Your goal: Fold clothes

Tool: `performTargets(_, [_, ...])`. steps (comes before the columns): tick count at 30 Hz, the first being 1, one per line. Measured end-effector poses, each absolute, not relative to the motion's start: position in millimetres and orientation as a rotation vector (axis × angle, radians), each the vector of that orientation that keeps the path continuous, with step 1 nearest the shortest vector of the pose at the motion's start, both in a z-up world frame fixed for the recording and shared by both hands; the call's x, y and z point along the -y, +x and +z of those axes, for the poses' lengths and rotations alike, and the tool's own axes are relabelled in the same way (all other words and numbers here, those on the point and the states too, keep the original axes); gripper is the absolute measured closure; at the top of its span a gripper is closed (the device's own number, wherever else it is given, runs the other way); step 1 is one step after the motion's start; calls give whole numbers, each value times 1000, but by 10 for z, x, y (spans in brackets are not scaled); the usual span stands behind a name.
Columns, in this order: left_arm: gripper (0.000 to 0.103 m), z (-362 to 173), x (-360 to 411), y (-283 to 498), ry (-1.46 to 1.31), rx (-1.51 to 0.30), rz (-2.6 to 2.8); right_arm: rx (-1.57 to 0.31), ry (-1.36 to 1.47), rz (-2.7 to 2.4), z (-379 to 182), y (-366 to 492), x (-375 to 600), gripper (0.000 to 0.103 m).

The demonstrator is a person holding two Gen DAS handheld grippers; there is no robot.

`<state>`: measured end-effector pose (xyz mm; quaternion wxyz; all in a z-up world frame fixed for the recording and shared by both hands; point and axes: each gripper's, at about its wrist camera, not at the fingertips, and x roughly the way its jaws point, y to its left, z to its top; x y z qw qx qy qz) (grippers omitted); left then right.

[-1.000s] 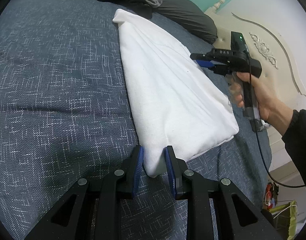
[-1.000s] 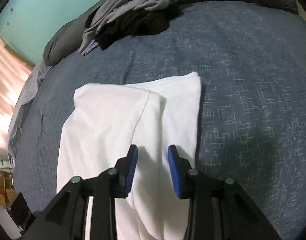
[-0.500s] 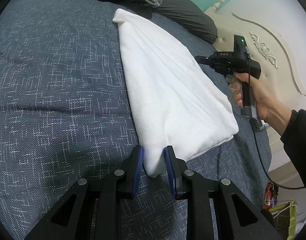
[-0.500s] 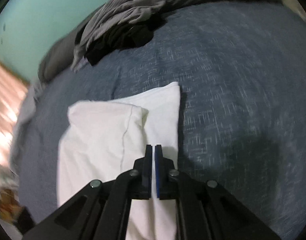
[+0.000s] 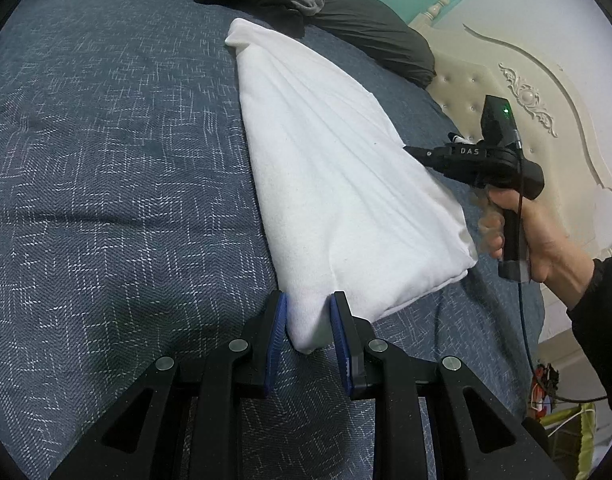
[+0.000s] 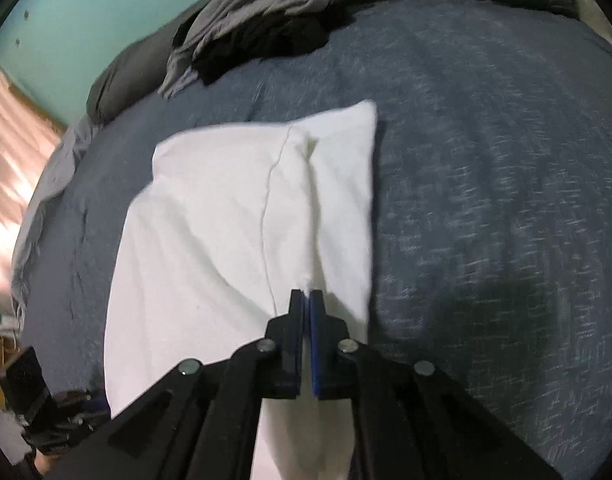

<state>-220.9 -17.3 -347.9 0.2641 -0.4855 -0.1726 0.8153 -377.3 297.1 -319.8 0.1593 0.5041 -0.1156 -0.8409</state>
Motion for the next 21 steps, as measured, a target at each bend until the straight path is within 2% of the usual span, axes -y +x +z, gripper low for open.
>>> performTargets(5, [78,-3484,176,-2174,-1310,462,2206,317,1431,-2446,-3179,-3762,-2918,101])
performTargets(9, [78,-3484,199,-2164,-1312,465,2204,447,1452,-2416,-3261,-3727,-3004,101])
performTargets(12, [78,-3488,223,-2166,-1312,469,2202,468,1506,-2413,-3308,-3641,-3047,100])
performTargets(21, [78,-3455,262,-2181,-1308,471,2204,234,1399,-2462,-2978,-3221,-2860,97])
